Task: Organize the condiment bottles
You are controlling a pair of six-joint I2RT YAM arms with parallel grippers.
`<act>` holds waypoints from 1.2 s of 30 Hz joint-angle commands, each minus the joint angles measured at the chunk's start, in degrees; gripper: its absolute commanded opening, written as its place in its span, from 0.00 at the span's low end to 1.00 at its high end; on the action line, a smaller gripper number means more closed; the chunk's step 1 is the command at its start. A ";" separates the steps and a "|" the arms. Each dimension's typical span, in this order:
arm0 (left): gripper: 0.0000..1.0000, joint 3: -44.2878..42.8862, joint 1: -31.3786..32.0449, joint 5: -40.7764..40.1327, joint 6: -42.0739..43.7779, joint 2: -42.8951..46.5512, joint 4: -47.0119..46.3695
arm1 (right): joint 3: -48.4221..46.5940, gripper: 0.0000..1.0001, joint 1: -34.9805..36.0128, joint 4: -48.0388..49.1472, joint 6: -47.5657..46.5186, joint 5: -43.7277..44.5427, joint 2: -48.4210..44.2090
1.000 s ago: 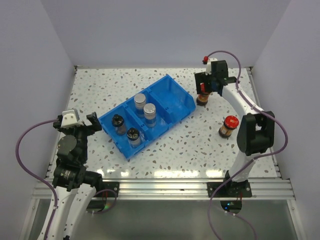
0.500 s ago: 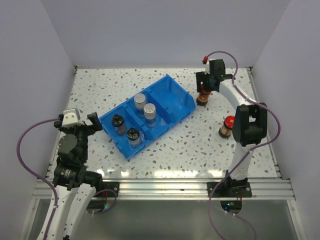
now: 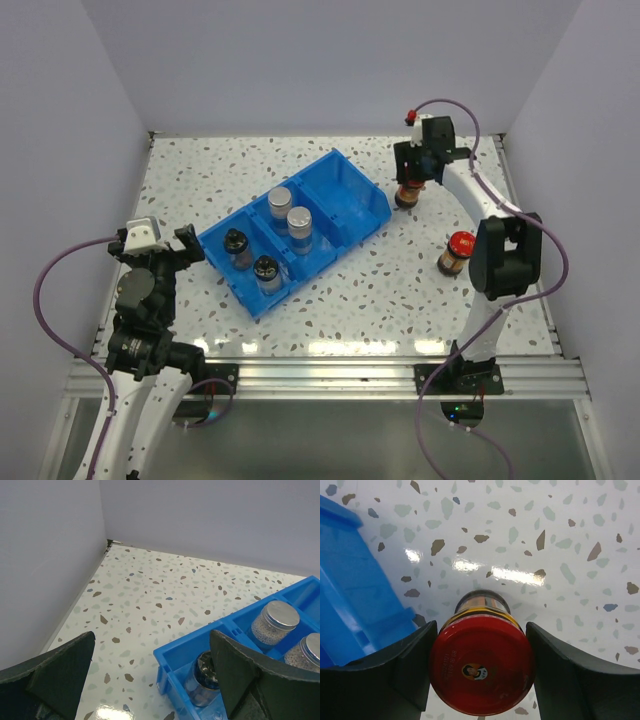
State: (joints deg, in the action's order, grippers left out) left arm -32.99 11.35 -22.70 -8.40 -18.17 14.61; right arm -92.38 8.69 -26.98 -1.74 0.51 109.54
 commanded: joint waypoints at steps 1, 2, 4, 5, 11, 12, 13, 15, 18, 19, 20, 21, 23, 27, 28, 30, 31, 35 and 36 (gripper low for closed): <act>1.00 -0.05 0.16 0.46 -0.12 -0.37 -2.31 | -1.40 0.00 0.54 5.62 -1.16 -0.25 -10.64; 1.00 0.03 0.16 0.55 -0.12 -0.28 -2.39 | -1.23 0.00 0.80 5.97 -1.16 -0.25 -11.27; 1.00 0.03 0.16 0.46 -0.12 -0.37 -2.31 | -0.96 0.00 1.59 6.42 -1.16 -0.34 -12.85; 1.00 0.03 0.16 0.46 -0.12 -0.37 -2.39 | -0.96 0.00 2.29 6.85 -0.99 -0.25 -13.20; 1.00 0.03 0.16 0.46 -0.12 -0.46 -2.31 | -3.58 0.00 7.73 7.03 -2.04 0.98 -15.40; 1.00 0.03 0.16 0.46 -0.12 -0.46 -2.31 | -4.29 0.00 8.62 6.86 -2.48 0.98 -15.32; 1.00 0.03 0.16 0.46 -0.12 -0.46 -2.31 | -5.08 0.00 9.50 6.59 -2.57 0.81 -15.23; 1.00 0.03 0.16 0.38 -0.03 -0.46 -2.31 | -7.81 0.00 12.13 5.80 -3.00 0.46 -14.36; 1.00 0.03 0.16 0.29 -0.03 -0.46 -2.22 | -12.38 0.00 15.04 3.78 -3.36 0.10 -11.12; 1.00 0.03 0.16 0.29 -0.03 -0.55 -2.22 | -13.34 0.00 15.56 3.52 -3.36 0.01 -10.23; 1.00 0.03 0.16 0.20 -0.03 -0.63 -2.22 | -15.18 0.00 16.44 3.25 -3.36 -0.16 -9.35; 1.00 0.03 0.16 0.20 -0.03 -0.55 -2.22 | -16.07 0.00 16.80 3.16 -3.36 -0.34 -7.34; 1.00 0.03 0.16 0.11 -0.03 -0.55 -2.31 | -18.35 0.00 17.67 2.46 -3.10 -0.34 -5.66; 1.00 0.03 0.16 0.11 -0.03 -0.46 -2.22 | -20.47 0.00 18.82 2.55 -2.74 -2.09 -1.35; 1.00 0.03 0.16 0.02 0.05 -0.55 -2.22 | -21.17 0.00 19.17 2.72 -2.74 -2.18 0.14; 1.00 0.03 0.16 0.11 0.05 -0.55 -2.31 | -21.96 0.00 19.52 2.81 -2.83 -2.10 1.46; 1.00 0.03 0.16 0.11 0.05 -0.63 -2.39 | -22.49 0.00 19.70 2.64 -2.92 -2.18 3.21; 1.00 0.03 0.16 0.20 0.14 -0.63 -2.39 | -24.95 0.00 19.96 2.55 -3.27 -2.45 6.90; 1.00 0.03 0.16 0.20 0.14 -0.63 -2.31 | -25.22 0.00 19.88 2.64 -3.45 -2.36 7.70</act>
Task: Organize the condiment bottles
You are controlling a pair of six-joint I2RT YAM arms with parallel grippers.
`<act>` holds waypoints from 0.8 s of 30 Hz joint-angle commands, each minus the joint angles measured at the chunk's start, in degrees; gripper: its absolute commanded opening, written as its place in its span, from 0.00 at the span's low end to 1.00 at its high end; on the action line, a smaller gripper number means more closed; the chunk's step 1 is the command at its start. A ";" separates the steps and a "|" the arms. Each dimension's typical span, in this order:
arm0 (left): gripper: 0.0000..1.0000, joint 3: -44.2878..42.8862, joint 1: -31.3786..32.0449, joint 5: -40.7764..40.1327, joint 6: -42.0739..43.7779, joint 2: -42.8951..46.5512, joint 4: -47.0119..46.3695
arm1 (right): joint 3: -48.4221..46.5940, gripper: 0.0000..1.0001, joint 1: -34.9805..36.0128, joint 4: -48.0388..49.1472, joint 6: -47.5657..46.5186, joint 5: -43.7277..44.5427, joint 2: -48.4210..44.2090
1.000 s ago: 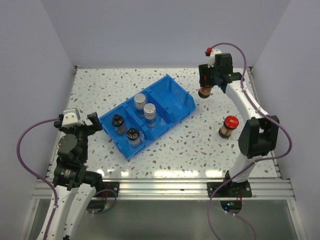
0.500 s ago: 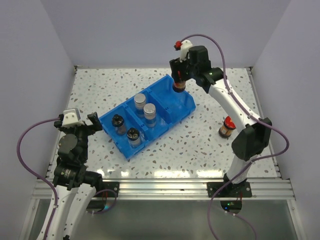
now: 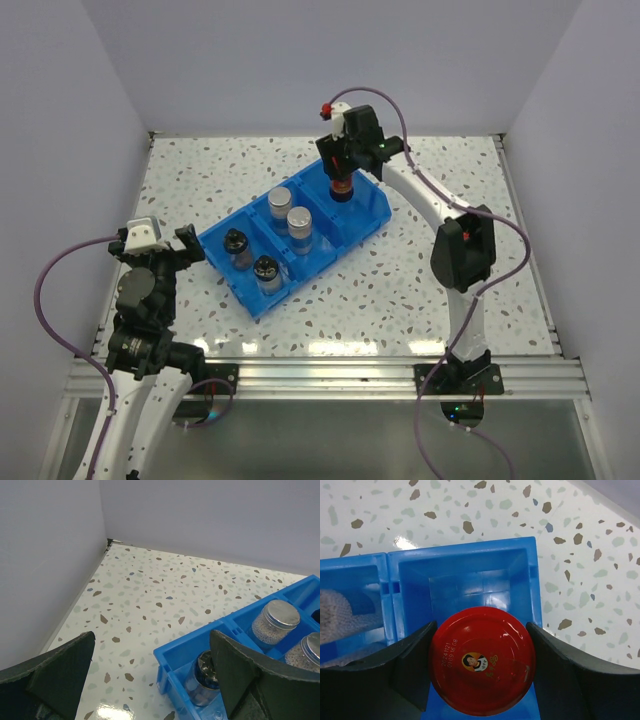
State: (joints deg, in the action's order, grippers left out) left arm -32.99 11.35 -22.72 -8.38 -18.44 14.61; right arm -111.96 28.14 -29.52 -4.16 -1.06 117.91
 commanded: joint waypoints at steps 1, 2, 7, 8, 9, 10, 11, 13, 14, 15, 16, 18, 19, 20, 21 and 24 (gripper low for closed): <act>1.00 0.03 0.16 0.22 0.12 -0.37 -2.39 | -5.90 0.00 0.60 5.17 -1.20 -0.87 0.03; 1.00 0.03 0.16 0.22 0.12 -0.37 -2.39 | -5.99 0.00 0.60 5.43 -1.28 -0.87 1.43; 1.00 0.03 0.16 0.31 0.21 -0.37 -2.48 | -6.78 0.00 0.60 5.79 -1.37 -1.92 5.13; 1.00 0.03 0.16 0.31 0.21 -0.29 -2.40 | -7.13 0.00 0.60 5.79 -1.37 -2.28 5.49; 1.00 0.03 0.16 0.31 0.21 -0.37 -2.39 | -7.30 0.00 0.60 5.70 -1.46 -2.45 6.45; 1.00 0.03 0.16 0.31 0.21 -0.37 -2.39 | -7.74 0.02 0.60 5.35 -1.55 -2.98 6.81; 1.00 0.03 0.16 0.31 0.21 -0.37 -2.39 | -7.92 0.11 0.51 5.00 -1.98 -3.24 7.16; 1.00 0.03 0.16 0.22 0.21 -0.29 -2.39 | -7.40 0.25 0.51 5.17 -2.60 -3.86 7.07; 1.00 0.03 0.16 0.31 0.21 -0.28 -2.39 | -6.61 0.31 0.60 5.52 -3.04 -4.04 6.90; 1.00 0.03 0.16 0.31 0.21 -0.20 -2.39 | -6.34 0.49 0.60 5.44 -3.48 -4.04 6.64; 1.00 0.03 0.16 0.31 0.21 -0.20 -2.39 | -5.99 0.58 0.51 5.17 -3.74 -4.12 6.29; 1.00 0.03 0.16 0.31 0.21 -0.11 -2.39 | -5.64 0.75 0.51 4.74 -4.62 -4.21 5.58; 1.00 0.03 0.16 0.31 0.21 -0.11 -2.39 | -5.46 0.87 0.60 4.21 -5.06 -4.13 5.14; 1.00 0.03 0.16 0.31 0.21 -0.11 -2.39 | -5.29 0.93 0.60 3.68 -5.50 -4.13 4.10; 1.00 0.03 0.16 0.40 0.21 -0.11 -2.39 | -5.11 0.97 0.60 3.33 -5.85 -4.39 3.39; 1.00 -0.05 0.16 0.74 0.21 -0.02 -2.39 | -4.76 0.98 0.60 0.52 -8.13 -7.10 -0.74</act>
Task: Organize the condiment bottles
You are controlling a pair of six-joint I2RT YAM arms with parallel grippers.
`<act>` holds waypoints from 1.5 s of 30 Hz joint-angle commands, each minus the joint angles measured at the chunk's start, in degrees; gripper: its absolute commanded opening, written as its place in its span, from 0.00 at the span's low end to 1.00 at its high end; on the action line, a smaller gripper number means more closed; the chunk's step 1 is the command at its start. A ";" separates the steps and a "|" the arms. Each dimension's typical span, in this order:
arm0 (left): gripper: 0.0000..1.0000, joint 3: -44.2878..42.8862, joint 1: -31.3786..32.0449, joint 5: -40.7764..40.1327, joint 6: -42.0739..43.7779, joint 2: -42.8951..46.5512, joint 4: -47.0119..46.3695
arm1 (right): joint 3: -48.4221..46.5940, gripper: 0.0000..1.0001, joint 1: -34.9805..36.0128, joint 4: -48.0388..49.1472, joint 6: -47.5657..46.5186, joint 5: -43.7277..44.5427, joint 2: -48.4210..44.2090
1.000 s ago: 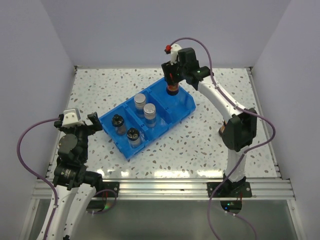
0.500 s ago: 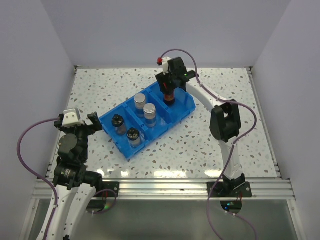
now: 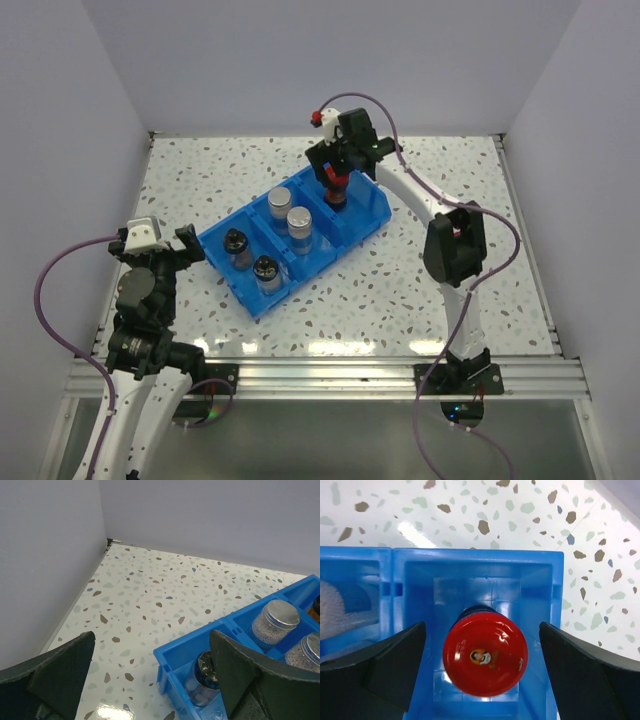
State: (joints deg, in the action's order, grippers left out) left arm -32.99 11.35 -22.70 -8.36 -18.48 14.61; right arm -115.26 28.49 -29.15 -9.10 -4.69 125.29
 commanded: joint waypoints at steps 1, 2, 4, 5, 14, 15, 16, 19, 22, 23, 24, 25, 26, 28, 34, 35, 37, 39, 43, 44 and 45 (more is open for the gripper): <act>1.00 0.03 0.16 0.73 0.19 0.02 -2.39 | -0.33 0.99 0.16 -1.42 -4.16 -4.44 -9.88; 1.00 0.03 0.16 1.07 0.19 -0.06 -2.39 | 0.56 0.99 0.16 -2.05 -6.43 -5.41 -13.29; 1.00 0.03 0.16 1.52 0.19 -0.06 -2.39 | 4.49 0.99 0.16 -4.24 -8.64 -8.48 -17.70; 1.00 0.03 0.16 1.78 0.19 -0.24 -2.48 | 6.17 0.99 0.16 -5.04 -10.65 -9.37 -19.72; 1.00 -0.05 0.16 4.94 0.27 -0.15 -2.57 | 31.48 0.99 -11.68 -10.93 -9.90 -9.02 -45.65; 1.00 -0.05 0.16 5.03 0.27 -0.15 -2.66 | 33.24 0.99 -13.97 -11.63 -9.71 -9.11 -47.75; 1.00 -0.05 0.16 5.21 0.27 -0.07 -2.66 | 37.79 0.99 -17.38 -11.72 -9.71 -8.59 -51.69; 1.00 0.03 0.16 6.08 0.27 0.20 -2.83 | 46.49 0.98 -21.19 -10.93 -10.06 -3.85 -60.13; 1.00 0.03 0.16 6.70 0.36 0.20 -3.01 | 51.96 0.99 -25.14 -11.20 -9.18 0.81 -64.02; 1.00 0.03 0.16 6.88 0.36 0.20 -3.01 | 53.11 0.99 -26.54 -10.93 -9.44 1.43 -64.38; 1.00 0.03 0.16 7.05 0.36 0.20 -3.10 | 54.25 0.99 -30.04 -10.32 -9.62 1.44 -64.56; 1.00 0.03 0.16 7.23 0.36 0.20 -3.10 | 56.01 0.99 -31.55 -10.23 -9.97 0.74 -64.39; 1.00 0.03 0.16 7.32 0.36 0.29 -3.01 | 56.55 0.99 -32.96 -10.32 -10.93 -0.31 -63.26; 1.00 0.03 0.16 7.49 0.36 0.37 -3.01 | 57.34 0.98 -35.95 -10.76 -11.90 -2.77 -61.84; 1.00 0.03 0.16 7.32 0.36 0.81 -2.92 | 58.22 0.99 -37.72 -9.70 -13.48 -6.46 -55.43; 1.00 0.12 0.16 7.32 0.36 0.90 -2.92 | 58.31 0.98 -37.72 -9.53 -13.31 -6.82 -54.81; 1.00 0.12 0.16 7.23 0.36 0.90 -2.92 | 58.66 0.98 -37.89 -8.39 -13.13 -7.26 -52.97; 1.00 0.03 0.16 7.32 0.28 0.81 -2.92 | 58.92 0.99 -38.07 -7.68 -13.05 -7.35 -51.21; 1.00 0.03 0.16 7.41 0.36 0.64 -3.10 | 59.28 0.89 -38.16 -7.06 -13.05 -8.05 -48.66; 1.00 0.12 0.16 7.41 0.36 0.64 -3.01 | 59.28 0.83 -38.16 -7.33 -13.05 -8.75 -48.48; 1.00 0.12 0.16 7.32 0.28 0.64 -3.01 | 59.28 0.76 -38.16 -7.85 -13.22 -9.11 -48.30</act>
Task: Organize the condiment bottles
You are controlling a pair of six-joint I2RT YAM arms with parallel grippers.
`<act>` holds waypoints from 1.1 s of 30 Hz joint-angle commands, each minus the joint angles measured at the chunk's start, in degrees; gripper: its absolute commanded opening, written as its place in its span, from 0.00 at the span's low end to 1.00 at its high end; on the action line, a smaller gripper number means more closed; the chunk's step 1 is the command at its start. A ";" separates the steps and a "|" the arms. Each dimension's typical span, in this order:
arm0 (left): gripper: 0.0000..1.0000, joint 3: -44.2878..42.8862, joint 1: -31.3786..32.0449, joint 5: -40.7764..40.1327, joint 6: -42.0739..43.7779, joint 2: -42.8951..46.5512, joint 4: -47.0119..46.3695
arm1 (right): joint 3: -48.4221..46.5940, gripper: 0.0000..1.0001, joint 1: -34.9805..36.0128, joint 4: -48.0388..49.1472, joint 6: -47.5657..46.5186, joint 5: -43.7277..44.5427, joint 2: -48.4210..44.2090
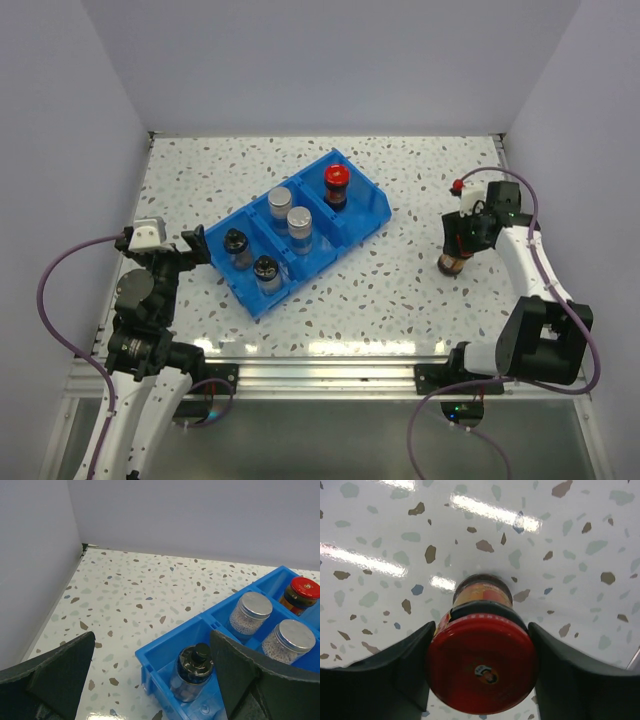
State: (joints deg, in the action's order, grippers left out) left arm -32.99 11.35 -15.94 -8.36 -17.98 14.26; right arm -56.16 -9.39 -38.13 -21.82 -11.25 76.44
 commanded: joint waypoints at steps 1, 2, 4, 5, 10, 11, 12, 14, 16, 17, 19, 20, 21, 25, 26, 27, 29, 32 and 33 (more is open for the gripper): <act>1.00 0.03 0.16 0.56 0.36 0.14 -2.66 | 0.18 0.53 -0.28 0.95 -0.85 -2.99 0.37; 1.00 0.12 0.16 0.56 0.28 0.14 -2.75 | 0.26 0.39 -0.28 0.69 -1.03 -3.34 0.20; 1.00 0.12 0.16 0.65 0.36 0.14 -2.75 | -0.17 0.23 -0.28 0.34 -1.46 -4.40 -0.50; 1.00 0.12 0.16 0.65 0.36 0.14 -2.83 | -0.61 0.06 -0.37 0.08 -1.81 -5.10 -1.55; 1.00 0.12 0.16 0.83 0.45 -0.30 -2.75 | -9.39 0.00 1.30 -5.54 -0.68 -11.07 -3.67; 1.00 0.12 0.16 0.83 0.45 -0.30 -2.75 | -10.97 0.00 2.00 -6.25 -0.15 -11.60 -4.02; 1.00 0.03 0.16 0.74 0.36 -0.39 -2.75 | -13.77 0.00 4.27 -7.21 0.55 -11.78 -4.54; 1.00 0.12 0.16 0.57 0.36 -0.48 -2.75 | -16.51 0.00 7.52 -7.92 2.13 -11.17 -4.55; 1.00 0.03 0.16 0.48 0.36 -0.74 -2.75 | -20.20 0.00 13.32 -7.58 3.62 -10.55 -4.03; 1.00 0.12 0.16 0.39 0.36 -0.83 -2.57 | -21.61 0.00 15.00 -7.40 5.02 -10.46 -3.59; 1.00 0.12 0.16 0.21 0.27 -1.18 -2.49 | -25.65 0.00 19.39 -6.35 6.78 -10.90 -1.57; 1.00 0.03 0.16 0.13 0.27 -1.36 -2.48 | -26.97 0.00 20.63 -5.82 7.23 -11.08 -0.60; 1.00 0.03 0.16 0.04 0.27 -1.45 -2.48 | -29.59 0.00 23.16 -4.95 7.50 -10.82 0.80; 1.00 0.03 0.16 -0.58 0.19 -2.15 -2.13 | -35.23 0.00 27.84 -3.18 7.50 -8.62 8.00; 1.00 -0.05 0.16 -0.93 0.19 -2.15 -2.22 | -36.29 0.00 28.45 -3.01 7.41 -8.27 11.24; 1.00 -0.05 0.16 -1.10 0.10 -2.24 -2.13 | -38.13 0.00 29.33 -2.57 7.24 -7.83 12.66; 1.00 -0.05 0.16 -1.37 0.10 -2.41 -2.04 | -39.54 0.00 30.30 -1.69 6.36 -6.78 16.26; 1.00 -0.14 0.16 -1.81 0.10 -2.68 -1.87 | -42.09 0.00 31.53 -0.19 5.48 -5.54 20.48; 1.00 -0.05 0.16 -1.90 0.10 -2.76 -1.87 | -43.41 0.00 31.80 0.07 5.39 -5.45 21.37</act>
State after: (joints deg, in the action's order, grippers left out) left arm -32.99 11.33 -16.73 -8.36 -20.21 14.31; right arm -93.69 21.58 -43.62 -15.94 -17.80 97.38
